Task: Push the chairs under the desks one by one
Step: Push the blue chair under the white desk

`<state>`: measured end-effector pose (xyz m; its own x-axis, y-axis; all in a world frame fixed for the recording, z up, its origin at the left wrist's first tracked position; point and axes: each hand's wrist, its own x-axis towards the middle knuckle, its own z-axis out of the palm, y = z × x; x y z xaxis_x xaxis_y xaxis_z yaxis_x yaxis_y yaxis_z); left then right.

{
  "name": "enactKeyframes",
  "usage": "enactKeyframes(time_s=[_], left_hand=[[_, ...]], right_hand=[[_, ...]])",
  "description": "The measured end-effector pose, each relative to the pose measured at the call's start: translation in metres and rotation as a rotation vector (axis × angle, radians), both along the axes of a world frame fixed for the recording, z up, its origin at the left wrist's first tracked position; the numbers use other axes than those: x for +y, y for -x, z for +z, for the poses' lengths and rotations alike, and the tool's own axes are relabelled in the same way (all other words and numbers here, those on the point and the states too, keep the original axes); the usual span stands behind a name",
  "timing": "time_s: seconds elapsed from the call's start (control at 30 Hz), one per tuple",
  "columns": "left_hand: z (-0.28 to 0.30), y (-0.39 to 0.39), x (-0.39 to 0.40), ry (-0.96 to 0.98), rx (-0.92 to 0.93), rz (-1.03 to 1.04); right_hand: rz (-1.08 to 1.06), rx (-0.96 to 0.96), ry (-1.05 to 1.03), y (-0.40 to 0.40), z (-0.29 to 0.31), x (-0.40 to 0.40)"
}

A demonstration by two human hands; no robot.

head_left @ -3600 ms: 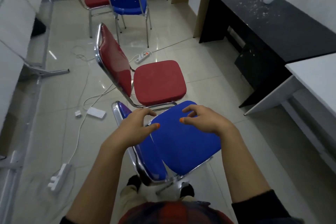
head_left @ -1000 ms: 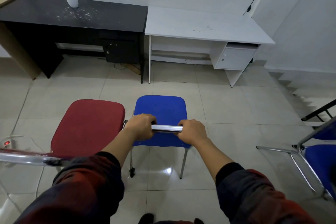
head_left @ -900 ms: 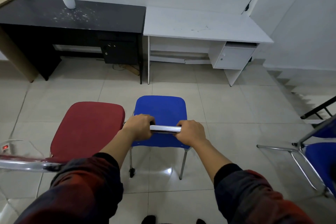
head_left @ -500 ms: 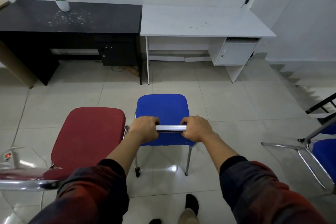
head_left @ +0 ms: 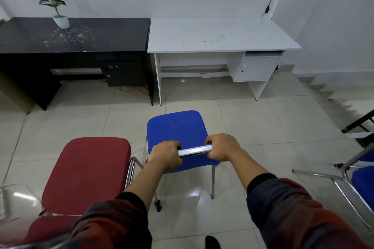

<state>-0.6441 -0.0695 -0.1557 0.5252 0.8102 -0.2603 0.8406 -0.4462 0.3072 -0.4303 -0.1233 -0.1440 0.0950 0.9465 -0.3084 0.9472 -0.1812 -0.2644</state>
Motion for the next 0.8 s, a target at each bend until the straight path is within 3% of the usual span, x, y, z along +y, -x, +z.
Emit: enactKeyframes(time_s=[0.27,0.43,0.8], left_hand=[[0.001,-0.016,0.011,-0.055,-0.009,0.029],[0.001,-0.018,-0.005,-0.058,0.036,-0.055],[0.003,-0.016,-0.016,-0.051,0.057,-0.194]], right_hand=[[-0.006,-0.083,-0.077,-0.008,0.001,0.011],[-0.03,-0.12,-0.099,-0.009,-0.008,-0.019],[-0.189,-0.048,-0.154,-0.002,-0.018,-0.059]])
